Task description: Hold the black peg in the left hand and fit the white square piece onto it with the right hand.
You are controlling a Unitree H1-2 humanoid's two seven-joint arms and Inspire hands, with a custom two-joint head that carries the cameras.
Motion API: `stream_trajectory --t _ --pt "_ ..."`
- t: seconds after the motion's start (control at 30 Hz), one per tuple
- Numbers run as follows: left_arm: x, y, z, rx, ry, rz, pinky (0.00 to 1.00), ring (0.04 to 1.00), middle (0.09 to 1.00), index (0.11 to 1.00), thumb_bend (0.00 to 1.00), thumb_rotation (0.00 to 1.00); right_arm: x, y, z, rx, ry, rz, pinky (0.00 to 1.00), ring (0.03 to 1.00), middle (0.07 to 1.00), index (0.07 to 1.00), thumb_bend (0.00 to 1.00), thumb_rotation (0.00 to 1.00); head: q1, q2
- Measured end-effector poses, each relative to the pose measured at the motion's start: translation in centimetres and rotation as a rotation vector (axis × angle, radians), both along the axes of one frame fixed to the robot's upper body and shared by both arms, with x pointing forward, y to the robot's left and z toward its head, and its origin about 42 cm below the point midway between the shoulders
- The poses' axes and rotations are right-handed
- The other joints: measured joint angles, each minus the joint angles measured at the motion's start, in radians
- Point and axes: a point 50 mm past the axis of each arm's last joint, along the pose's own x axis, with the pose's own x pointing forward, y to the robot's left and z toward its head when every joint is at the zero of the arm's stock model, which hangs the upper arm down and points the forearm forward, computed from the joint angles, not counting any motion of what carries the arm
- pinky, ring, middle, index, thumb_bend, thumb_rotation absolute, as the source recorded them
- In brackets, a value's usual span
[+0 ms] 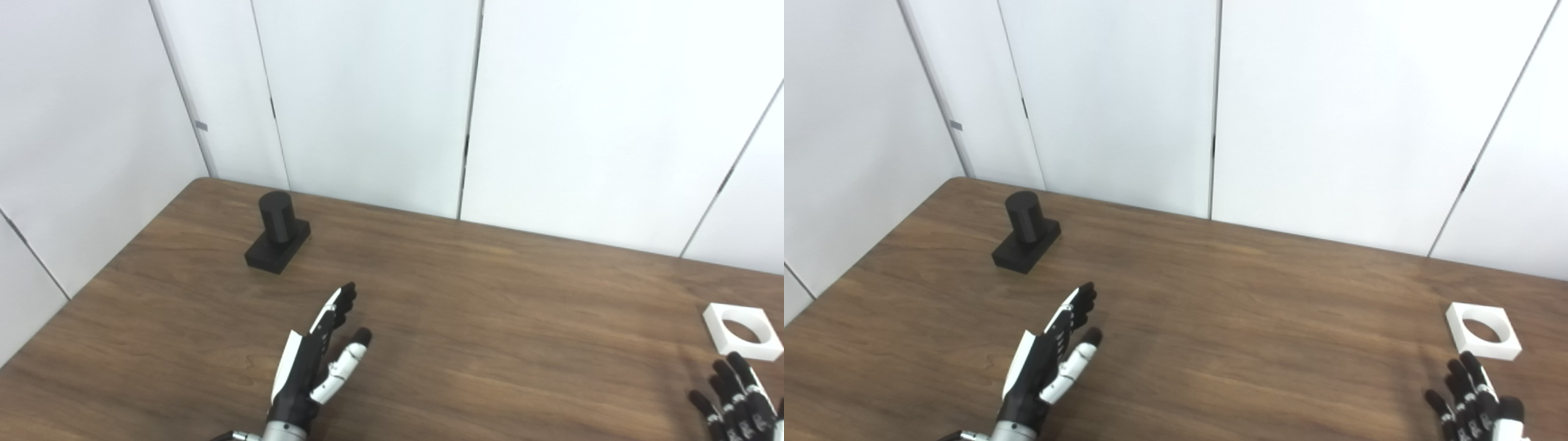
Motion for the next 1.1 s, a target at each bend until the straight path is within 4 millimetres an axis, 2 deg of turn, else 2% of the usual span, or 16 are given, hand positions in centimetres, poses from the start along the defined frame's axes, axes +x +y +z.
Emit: stream_trajectory --t 0.1,0.2,0.27,0.37,0.43,0.53,0.6,0.7,0.77,1.0,1.1 --pt "-0.1 0.4 1.2 0.044 -0.01 0.042 0.87 0.905 0.92 0.938 0.6 0.6 0.0 0.0 0.0 -0.003 0.0 0.001 1.0 1.0 0.979 0.963 0.75 1.0 0.008 -0.003" --pt "-0.2 1.2 3.0 0.109 -0.034 0.099 0.88 0.916 0.925 0.94 0.64 0.65 -0.1 -0.1 0.0 -0.004 0.0 0.0 1.0 0.981 0.966 0.953 0.76 1.0 0.008 -0.003" --pt "-0.3 1.9 4.1 0.153 -0.03 0.146 0.78 0.884 0.955 0.948 0.68 0.68 -0.2 0.0 0.0 -0.005 0.002 0.0 1.0 0.98 0.962 0.952 0.77 1.0 0.012 -0.003" --pt "-0.4 2.9 5.1 0.281 0.022 0.235 0.94 0.981 0.994 0.967 0.75 0.73 -0.2 -0.1 0.0 -0.007 0.002 0.0 1.0 0.984 0.961 0.948 0.76 1.0 0.014 -0.002" --pt "-0.4 3.7 5.1 0.373 0.074 0.301 0.99 0.996 0.997 0.969 0.82 0.75 -0.3 -0.1 0.0 -0.008 0.002 -0.001 1.0 0.982 0.959 0.949 0.77 1.0 0.014 -0.002" --pt "-0.4 5.0 5.2 0.465 0.132 0.385 0.95 1.0 0.982 0.959 0.86 0.74 -0.3 -0.1 -0.1 -0.009 0.002 -0.003 1.0 0.979 0.959 0.949 0.78 1.0 0.012 0.0" --pt "-0.1 5.5 5.4 0.526 0.149 0.424 0.99 1.0 0.975 0.948 0.89 0.72 -0.3 -0.1 -0.1 -0.009 0.003 -0.003 1.0 0.976 0.958 0.95 0.78 1.0 0.011 0.002" --pt "0.8 6.2 6.0 0.616 0.148 0.462 1.0 0.996 0.968 0.936 0.93 0.73 -0.3 -0.1 -0.1 -0.012 0.003 -0.003 1.0 0.974 0.954 0.954 0.77 1.0 0.006 0.0" --pt "1.5 6.7 6.4 0.676 0.152 0.486 1.0 1.0 0.988 0.951 0.96 0.78 -0.3 -0.1 -0.1 -0.012 0.002 -0.002 1.0 0.961 0.944 0.943 0.78 1.0 0.005 0.002" --pt "3.4 8.6 5.6 0.825 0.259 0.523 1.0 1.0 1.0 0.958 0.96 0.82 -0.3 0.0 -0.1 -0.014 0.001 -0.001 1.0 0.944 0.933 0.93 0.76 1.0 0.0 0.005" --pt "4.5 9.4 5.9 0.869 0.284 0.532 1.0 1.0 1.0 0.957 0.96 0.84 -0.3 0.0 -0.1 -0.013 0.001 -0.001 1.0 0.947 0.932 0.927 0.76 1.0 -0.002 0.006"
